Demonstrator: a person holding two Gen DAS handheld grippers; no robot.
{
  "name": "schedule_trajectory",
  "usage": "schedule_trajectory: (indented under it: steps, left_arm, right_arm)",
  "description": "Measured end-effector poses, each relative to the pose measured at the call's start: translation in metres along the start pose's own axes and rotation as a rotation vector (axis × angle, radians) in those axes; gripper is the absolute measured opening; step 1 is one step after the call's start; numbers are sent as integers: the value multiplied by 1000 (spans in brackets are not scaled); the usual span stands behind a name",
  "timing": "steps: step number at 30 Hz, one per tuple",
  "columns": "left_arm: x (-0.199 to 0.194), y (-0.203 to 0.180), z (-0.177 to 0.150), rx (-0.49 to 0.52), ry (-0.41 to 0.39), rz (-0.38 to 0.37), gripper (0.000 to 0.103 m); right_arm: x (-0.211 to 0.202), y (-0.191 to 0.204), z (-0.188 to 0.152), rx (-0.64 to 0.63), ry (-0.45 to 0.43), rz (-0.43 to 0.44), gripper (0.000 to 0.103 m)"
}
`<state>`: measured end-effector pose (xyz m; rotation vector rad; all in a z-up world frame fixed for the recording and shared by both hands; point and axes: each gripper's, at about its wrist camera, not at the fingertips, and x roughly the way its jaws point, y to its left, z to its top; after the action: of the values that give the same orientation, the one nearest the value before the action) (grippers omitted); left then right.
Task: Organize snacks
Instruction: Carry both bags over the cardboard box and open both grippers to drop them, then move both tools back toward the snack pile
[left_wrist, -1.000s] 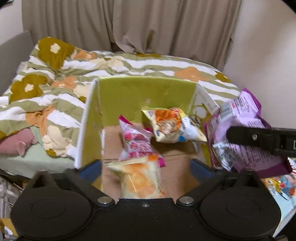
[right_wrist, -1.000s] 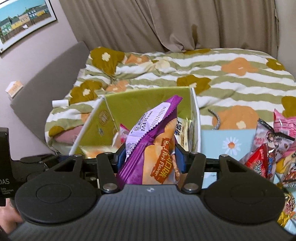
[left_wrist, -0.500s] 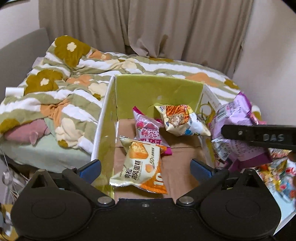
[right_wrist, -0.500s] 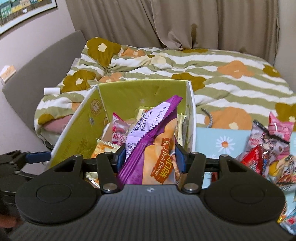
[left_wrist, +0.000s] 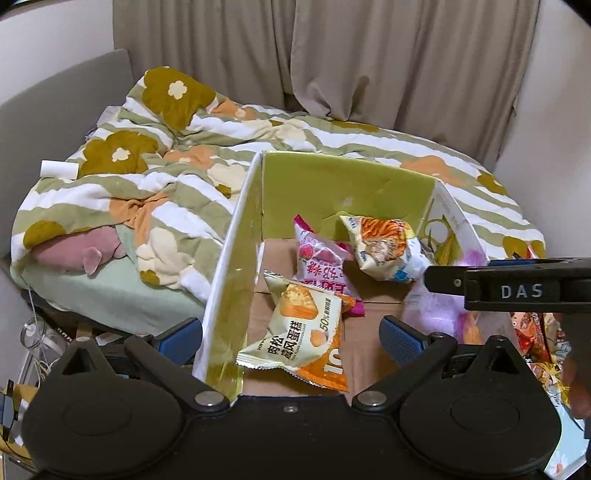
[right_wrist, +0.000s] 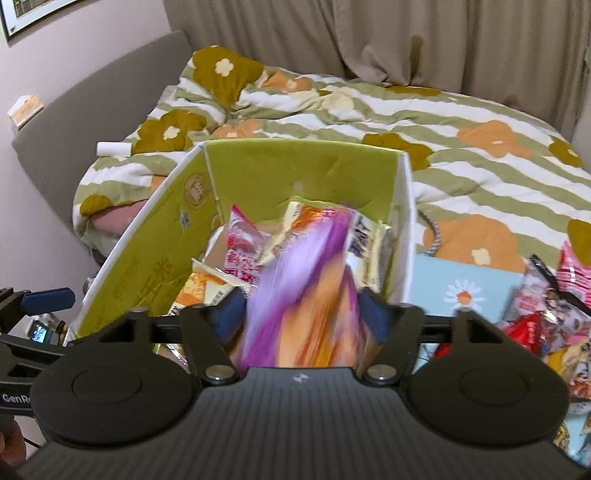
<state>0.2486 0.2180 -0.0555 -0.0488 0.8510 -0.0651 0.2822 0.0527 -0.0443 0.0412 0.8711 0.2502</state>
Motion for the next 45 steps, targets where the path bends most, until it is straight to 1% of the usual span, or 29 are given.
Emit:
schedule_trajectory:
  steps: [1,4,8,14,23,27,29,33,37,40,42,45]
  left_arm:
    - [0,0,0,-1,0,6,103]
    - [-1,3,0,-7,0,17,103]
    - [-1,7,-1,-14,2,24,103]
    - [-5,6,0,-9,-6,28,103]
    - [-27,0,2,21,-60,15,103]
    - [-39,-6,5,44,-78,-2,103]
    - [-44,-11,5,58,-83,-12,103]
    - [-54,-24,3,94,-92,-68,103]
    - [-61,-44,-3,146,-110,-131,103]
    - [-64,-63,-7,176,-116,-177,103]
    - [-66,-78,-10,200,-116,-199,103]
    - [-69,-101,-13,235,-120,-216,103]
  right_arm:
    - [1,1,0,2,-7,3,103]
    - [2,2,-2,-4,-37,25,103]
    - [3,-1,-5,6,-49,49,103]
    - [-1,-3,-7,11,-57,57,103]
    - [-24,2,-7,-13,-116,61,103]
    - [-45,4,-8,-24,-135,22,103]
    - [-59,2,-11,-4,-151,10,103]
    - [-89,-7,-21,56,-201,-13,103]
    - [-119,-17,-36,101,-242,-86,103]
    - [-136,-25,-48,92,-248,-145,103]
    - [-147,-35,-59,101,-259,-195,103]
    - [-164,-55,-75,142,-274,-238,103]
